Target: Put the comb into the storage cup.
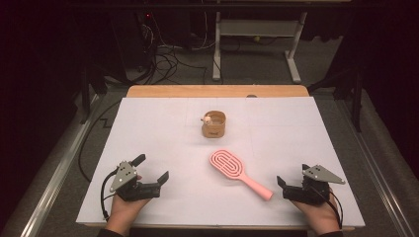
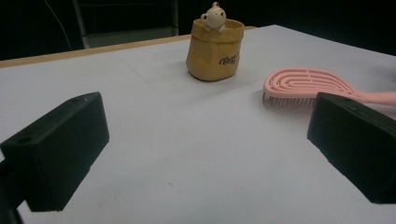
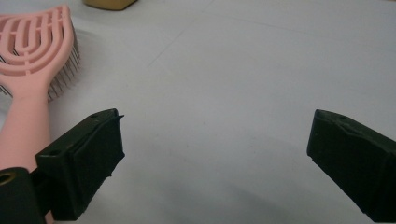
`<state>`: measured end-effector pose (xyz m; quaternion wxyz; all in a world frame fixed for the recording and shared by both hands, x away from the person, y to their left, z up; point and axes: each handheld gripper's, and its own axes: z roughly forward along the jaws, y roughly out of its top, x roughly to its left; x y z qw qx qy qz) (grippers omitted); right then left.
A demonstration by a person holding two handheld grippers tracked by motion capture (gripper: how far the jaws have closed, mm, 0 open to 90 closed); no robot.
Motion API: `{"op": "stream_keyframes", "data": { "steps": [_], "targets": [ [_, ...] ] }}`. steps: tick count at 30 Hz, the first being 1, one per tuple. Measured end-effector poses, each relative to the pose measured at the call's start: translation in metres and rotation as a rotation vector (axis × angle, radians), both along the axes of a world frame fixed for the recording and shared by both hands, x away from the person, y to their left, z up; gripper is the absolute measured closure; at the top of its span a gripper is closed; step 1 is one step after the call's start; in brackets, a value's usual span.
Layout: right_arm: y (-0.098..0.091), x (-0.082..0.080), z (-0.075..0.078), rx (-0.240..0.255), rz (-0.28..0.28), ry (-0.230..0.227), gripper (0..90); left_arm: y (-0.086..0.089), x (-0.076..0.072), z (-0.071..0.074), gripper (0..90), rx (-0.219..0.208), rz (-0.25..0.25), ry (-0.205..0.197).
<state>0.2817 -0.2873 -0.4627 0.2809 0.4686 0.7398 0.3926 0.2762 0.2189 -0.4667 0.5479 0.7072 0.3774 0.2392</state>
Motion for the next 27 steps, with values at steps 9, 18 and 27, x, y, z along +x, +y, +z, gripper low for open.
{"op": "stream_keyframes", "data": {
  "steps": [9,18,27],
  "targets": [
    [0.002,0.002,-0.003,-0.045,0.002,0.056,5.4,0.001,0.001,0.000,0.0,-0.001,0.002,0.001],
    [0.002,0.001,-0.004,-0.026,0.039,0.075,8.2,0.000,0.001,-0.001,0.0,0.002,0.001,0.001],
    [0.009,-0.003,0.007,0.000,0.101,0.030,10.3,0.000,0.003,-0.001,0.0,0.005,-0.001,0.003]
  ]
}}
